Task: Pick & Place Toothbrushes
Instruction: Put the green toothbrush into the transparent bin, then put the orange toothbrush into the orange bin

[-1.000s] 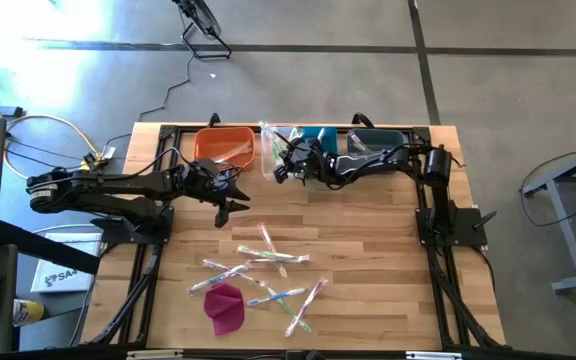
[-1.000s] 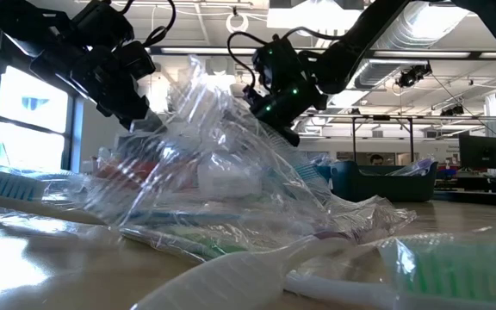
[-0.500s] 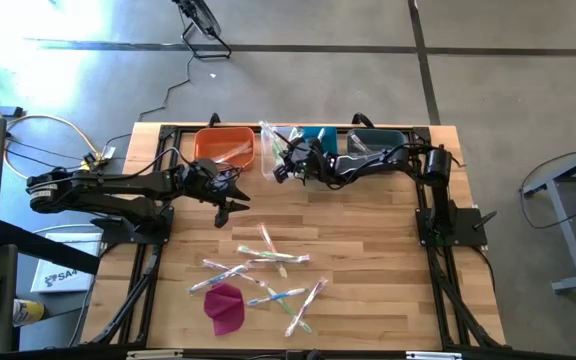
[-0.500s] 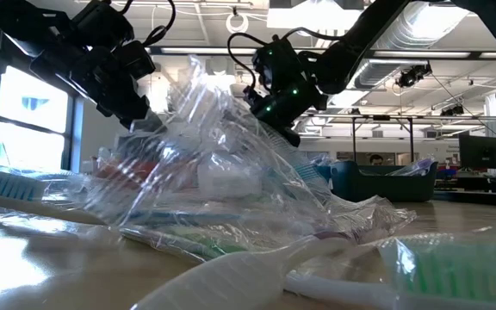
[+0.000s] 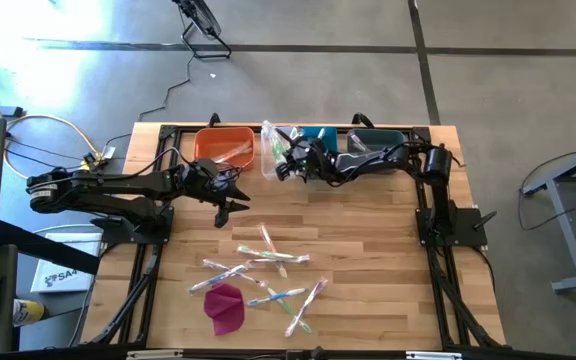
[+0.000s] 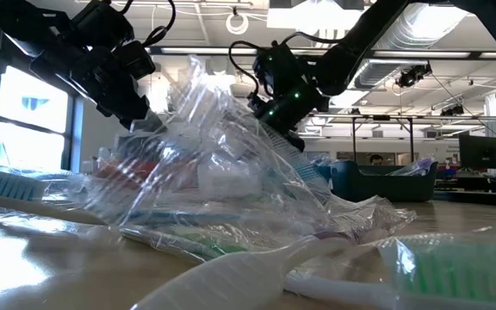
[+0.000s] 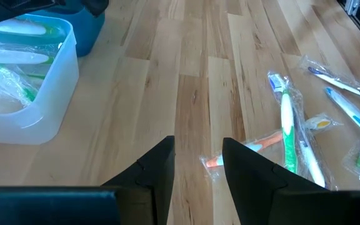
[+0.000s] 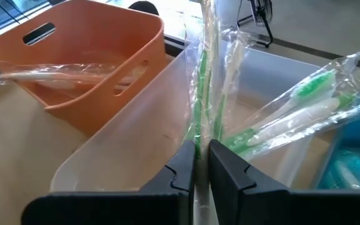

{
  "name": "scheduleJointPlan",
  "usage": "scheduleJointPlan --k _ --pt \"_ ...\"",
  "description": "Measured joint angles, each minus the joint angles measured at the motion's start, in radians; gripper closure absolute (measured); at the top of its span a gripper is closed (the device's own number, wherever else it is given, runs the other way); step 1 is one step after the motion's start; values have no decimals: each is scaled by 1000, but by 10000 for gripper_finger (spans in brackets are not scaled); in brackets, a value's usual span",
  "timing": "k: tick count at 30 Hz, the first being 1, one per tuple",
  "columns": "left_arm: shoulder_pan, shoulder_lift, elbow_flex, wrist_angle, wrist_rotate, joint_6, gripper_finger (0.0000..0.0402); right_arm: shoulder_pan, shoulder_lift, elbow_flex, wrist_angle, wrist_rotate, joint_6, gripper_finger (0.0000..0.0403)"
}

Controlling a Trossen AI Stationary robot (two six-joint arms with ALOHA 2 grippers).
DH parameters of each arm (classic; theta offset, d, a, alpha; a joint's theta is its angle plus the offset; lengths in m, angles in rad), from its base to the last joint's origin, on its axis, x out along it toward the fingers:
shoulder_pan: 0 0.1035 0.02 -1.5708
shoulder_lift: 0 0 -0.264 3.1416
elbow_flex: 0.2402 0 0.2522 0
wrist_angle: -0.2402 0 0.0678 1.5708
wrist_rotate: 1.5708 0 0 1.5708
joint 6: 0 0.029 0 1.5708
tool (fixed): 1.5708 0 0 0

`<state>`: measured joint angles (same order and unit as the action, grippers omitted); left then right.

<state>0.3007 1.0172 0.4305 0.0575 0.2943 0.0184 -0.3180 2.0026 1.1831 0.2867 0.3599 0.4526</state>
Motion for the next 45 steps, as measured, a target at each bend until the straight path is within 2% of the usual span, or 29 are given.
scheduleJointPlan --k 5,14,19,26,34,45 --pt "0 0 0 0 0 1 270 -3 0 0 0 -20 0 375" --pt "0 0 0 0 0 0 270 -3 0 0 2 -19 26 286" --pt "0 0 0 -1 0 0 270 -3 0 0 42 -19 23 260" --pt "0 0 0 -3 0 -5 270 8 -48 -1 34 -31 14 265" --pt "0 0 0 -5 0 -5 270 20 -120 0 -38 -133 -21 279" --pt "0 0 0 -5 0 1 270 40 -133 0 -75 -169 -38 292"
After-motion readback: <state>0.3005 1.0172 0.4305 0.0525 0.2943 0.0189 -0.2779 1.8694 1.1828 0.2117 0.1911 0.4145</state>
